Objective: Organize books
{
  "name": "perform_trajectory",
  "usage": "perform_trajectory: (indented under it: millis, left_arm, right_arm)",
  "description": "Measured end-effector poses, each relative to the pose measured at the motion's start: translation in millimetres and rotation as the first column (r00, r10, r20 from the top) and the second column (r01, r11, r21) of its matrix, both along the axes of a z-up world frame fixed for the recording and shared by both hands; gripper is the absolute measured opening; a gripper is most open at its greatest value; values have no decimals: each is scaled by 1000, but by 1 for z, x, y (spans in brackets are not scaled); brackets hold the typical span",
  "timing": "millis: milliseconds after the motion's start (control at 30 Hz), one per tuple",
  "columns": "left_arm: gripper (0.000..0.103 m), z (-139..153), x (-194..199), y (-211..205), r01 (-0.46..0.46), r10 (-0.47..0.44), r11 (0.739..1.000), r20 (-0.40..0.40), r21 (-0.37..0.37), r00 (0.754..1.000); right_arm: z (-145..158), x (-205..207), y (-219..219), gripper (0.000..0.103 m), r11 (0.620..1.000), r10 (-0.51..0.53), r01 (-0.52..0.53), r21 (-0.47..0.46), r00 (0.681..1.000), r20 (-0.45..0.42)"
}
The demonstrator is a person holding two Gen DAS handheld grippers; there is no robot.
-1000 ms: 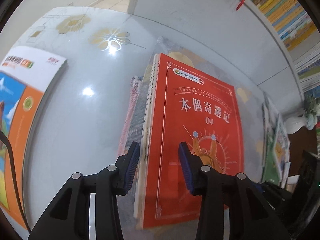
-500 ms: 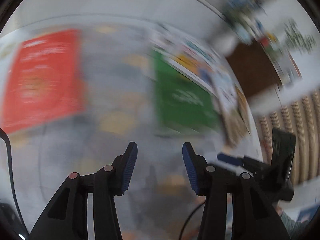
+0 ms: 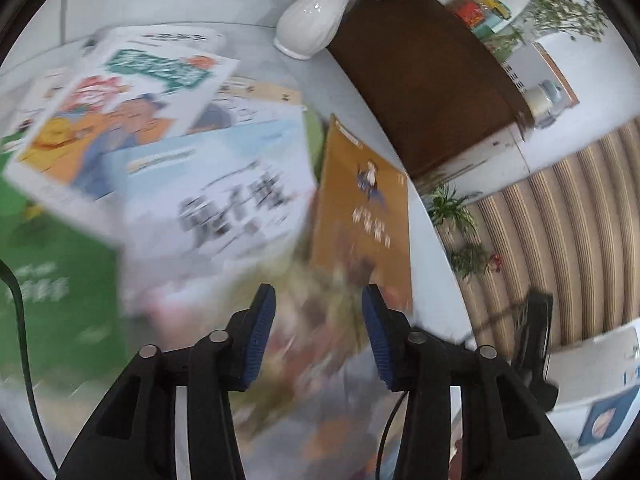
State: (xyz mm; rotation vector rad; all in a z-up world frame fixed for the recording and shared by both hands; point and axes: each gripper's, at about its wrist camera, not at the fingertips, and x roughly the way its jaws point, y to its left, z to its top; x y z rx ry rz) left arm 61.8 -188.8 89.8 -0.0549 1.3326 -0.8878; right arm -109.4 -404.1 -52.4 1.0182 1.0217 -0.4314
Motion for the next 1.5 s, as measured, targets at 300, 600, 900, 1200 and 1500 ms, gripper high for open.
perform_trajectory:
  millis: [300,600,900,1200,1500]
  left_arm:
    - [39,-36,20,-60,-57,56,992,17,114,998]
    - [39,-30,-22,-56,-3,-8,991,82,133,997]
    - [39,-16,-93,71,-202,192,971,84,126,978]
    - [39,-38,-110,167,-429,430,888,31,164,902]
    - [44,-59,-98,163,-420,424,906,-106,57,900]
  right_arm:
    - [-4,56,-52,49,989,115,-115,-99,993,-2]
    - [5,67,-36,52,938,289,-293,-185,956,-47]
    - [33,57,47,52,785,569,-561,-264,820,-52]
    - [8,35,108,44,682,725,-710,-177,689,32]
    - [3,4,120,42,669,732,-714,-207,681,17]
